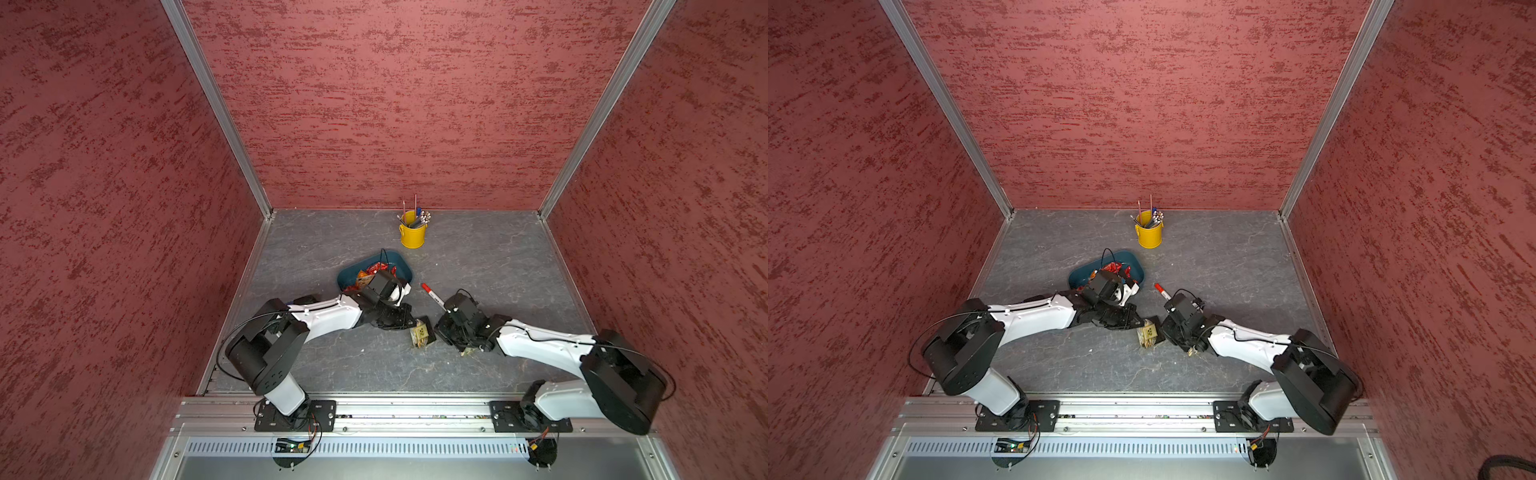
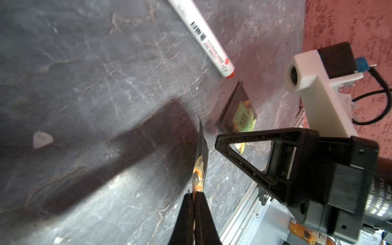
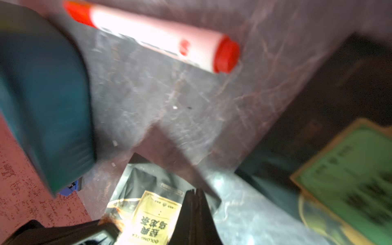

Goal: Put the tea bags into the storage box
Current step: Pick up the tea bag from the center of the board, then place the tea bag in the storage box, then pick up the tea bag from the center of the board.

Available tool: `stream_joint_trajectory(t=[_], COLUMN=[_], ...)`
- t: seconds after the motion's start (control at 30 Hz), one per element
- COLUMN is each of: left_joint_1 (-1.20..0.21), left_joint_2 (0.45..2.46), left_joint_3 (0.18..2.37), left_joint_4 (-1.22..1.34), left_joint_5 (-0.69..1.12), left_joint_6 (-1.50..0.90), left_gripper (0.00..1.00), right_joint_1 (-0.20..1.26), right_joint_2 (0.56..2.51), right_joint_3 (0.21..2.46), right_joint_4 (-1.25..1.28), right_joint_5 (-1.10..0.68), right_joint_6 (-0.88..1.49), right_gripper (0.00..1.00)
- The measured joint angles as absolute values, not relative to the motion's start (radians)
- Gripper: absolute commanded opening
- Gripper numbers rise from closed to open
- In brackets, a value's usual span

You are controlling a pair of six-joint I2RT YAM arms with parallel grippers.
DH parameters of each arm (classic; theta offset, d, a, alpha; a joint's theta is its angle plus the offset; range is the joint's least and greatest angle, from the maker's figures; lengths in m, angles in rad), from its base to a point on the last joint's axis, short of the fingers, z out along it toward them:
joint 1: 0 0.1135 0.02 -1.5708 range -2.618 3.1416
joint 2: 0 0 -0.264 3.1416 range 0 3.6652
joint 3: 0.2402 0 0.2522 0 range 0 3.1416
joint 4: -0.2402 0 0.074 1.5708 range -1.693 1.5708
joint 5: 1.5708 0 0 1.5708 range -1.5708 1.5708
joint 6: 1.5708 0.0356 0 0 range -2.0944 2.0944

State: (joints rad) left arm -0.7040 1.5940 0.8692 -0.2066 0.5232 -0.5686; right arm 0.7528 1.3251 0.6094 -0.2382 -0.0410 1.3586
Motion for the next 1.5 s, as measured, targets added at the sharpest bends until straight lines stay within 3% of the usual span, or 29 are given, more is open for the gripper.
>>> stream_joint_trajectory(t=[0.1, 0.27, 0.43, 0.6, 0.63, 0.73, 0.8, 0.87, 1.17, 1.3, 1.5], left_joint_1=[-0.666, -0.519, -0.338, -0.258, -0.246, -0.215, -0.202, -0.200, -0.211, -0.258, -0.437], left_joint_2=[1.539, 1.449, 1.449, 1.555, 1.583, 1.652, 1.670, 1.667, 1.535, 1.462, 1.406], left_joint_3=[0.951, 1.056, 1.090, 1.113, 1.118, 1.134, 1.139, 1.139, 1.183, 1.256, 1.274], left_joint_4=[-0.295, -0.391, -0.429, -0.456, -0.457, -0.461, -0.467, -0.478, -0.601, -0.676, -0.702], left_joint_5=[0.516, 0.524, 0.577, 0.587, 0.592, 0.602, 0.599, 0.586, 0.402, 0.312, 0.266], left_joint_6=[-0.547, -0.516, -0.482, -0.432, -0.427, -0.409, -0.405, -0.393, -0.383, -0.377, -0.452], left_gripper=[0.00, 0.00, 0.00, 0.00, 0.10, 0.64, 0.76, 1.00, 1.00, 1.00, 1.00], right_joint_1=[0.753, 0.752, 0.747, 0.743, 0.742, 0.735, 0.729, 0.725, 0.630, 0.593, 0.545], right_joint_2=[1.244, 1.132, 1.110, 1.100, 1.096, 1.080, 1.061, 1.029, 0.909, 0.908, 0.897], right_joint_3=[0.706, 0.793, 0.789, 0.763, 0.758, 0.746, 0.736, 0.722, 0.612, 0.565, 0.503], right_joint_4=[-0.337, -0.424, -0.497, -0.529, -0.533, -0.558, -0.580, -0.602, -0.697, -0.716, -0.684], right_joint_5=[0.014, 0.079, 0.098, 0.099, 0.099, 0.101, 0.111, 0.128, 0.159, 0.137, 0.076], right_joint_6=[1.293, 1.207, 1.168, 1.158, 1.155, 1.153, 1.152, 1.155, 1.193, 1.201, 1.182], right_gripper=[0.48, 0.60, 0.62, 0.62, 0.63, 0.64, 0.64, 0.65, 0.67, 0.59, 0.15])
